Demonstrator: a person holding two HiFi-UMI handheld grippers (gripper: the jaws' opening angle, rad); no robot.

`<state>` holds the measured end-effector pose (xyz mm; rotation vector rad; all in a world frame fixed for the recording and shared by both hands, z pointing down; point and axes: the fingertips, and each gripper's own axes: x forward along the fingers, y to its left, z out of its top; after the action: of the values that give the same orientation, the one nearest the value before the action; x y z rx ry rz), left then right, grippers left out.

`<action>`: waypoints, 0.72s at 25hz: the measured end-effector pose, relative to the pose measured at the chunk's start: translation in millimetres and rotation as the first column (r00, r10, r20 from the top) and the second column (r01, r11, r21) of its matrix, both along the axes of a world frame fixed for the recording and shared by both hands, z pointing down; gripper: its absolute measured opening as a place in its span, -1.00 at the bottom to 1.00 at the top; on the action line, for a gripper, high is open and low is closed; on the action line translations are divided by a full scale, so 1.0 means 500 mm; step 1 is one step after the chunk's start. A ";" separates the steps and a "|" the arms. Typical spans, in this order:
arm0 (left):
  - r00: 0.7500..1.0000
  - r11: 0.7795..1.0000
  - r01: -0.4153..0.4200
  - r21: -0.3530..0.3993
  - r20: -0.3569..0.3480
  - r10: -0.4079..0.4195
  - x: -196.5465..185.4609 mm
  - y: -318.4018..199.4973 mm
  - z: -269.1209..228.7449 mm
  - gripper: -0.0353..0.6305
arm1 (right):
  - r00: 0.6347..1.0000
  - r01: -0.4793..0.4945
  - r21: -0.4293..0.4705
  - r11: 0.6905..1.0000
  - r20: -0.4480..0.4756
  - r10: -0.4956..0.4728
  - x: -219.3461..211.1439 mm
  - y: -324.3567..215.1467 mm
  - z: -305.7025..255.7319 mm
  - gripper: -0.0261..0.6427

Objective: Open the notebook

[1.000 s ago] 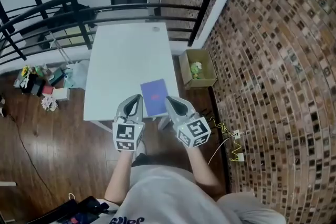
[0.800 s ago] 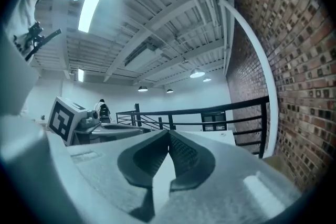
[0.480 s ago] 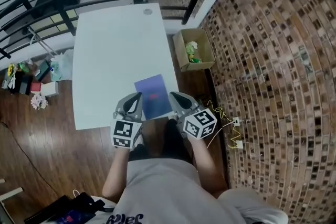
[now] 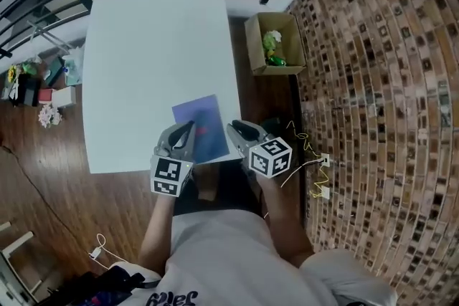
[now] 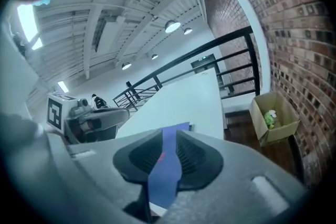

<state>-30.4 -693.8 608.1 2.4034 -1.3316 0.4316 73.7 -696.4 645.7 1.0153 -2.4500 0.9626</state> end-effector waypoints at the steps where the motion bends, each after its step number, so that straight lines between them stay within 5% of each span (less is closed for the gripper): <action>1: 1.000 1.000 -0.001 -0.010 0.004 0.002 0.003 -0.005 0.010 -0.85 | 1.000 0.011 -0.019 1.000 -0.008 -0.012 -0.002 -0.001 0.016 -0.72; 7: 0.999 0.997 0.025 -0.072 0.023 -0.024 -0.008 -0.023 0.076 -0.85 | 0.985 0.123 -0.110 0.986 -0.105 -0.135 -0.035 0.009 0.104 -0.30; 18: 0.995 0.986 0.097 -0.132 0.019 -0.096 -0.062 -0.023 0.123 -0.85 | 0.971 0.151 -0.196 0.969 -0.154 -0.182 -0.073 -0.002 0.164 -0.29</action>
<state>-61.6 -705.5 669.6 2.2217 -1.3728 0.4932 37.0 -697.4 727.9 0.7811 -2.2192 0.9805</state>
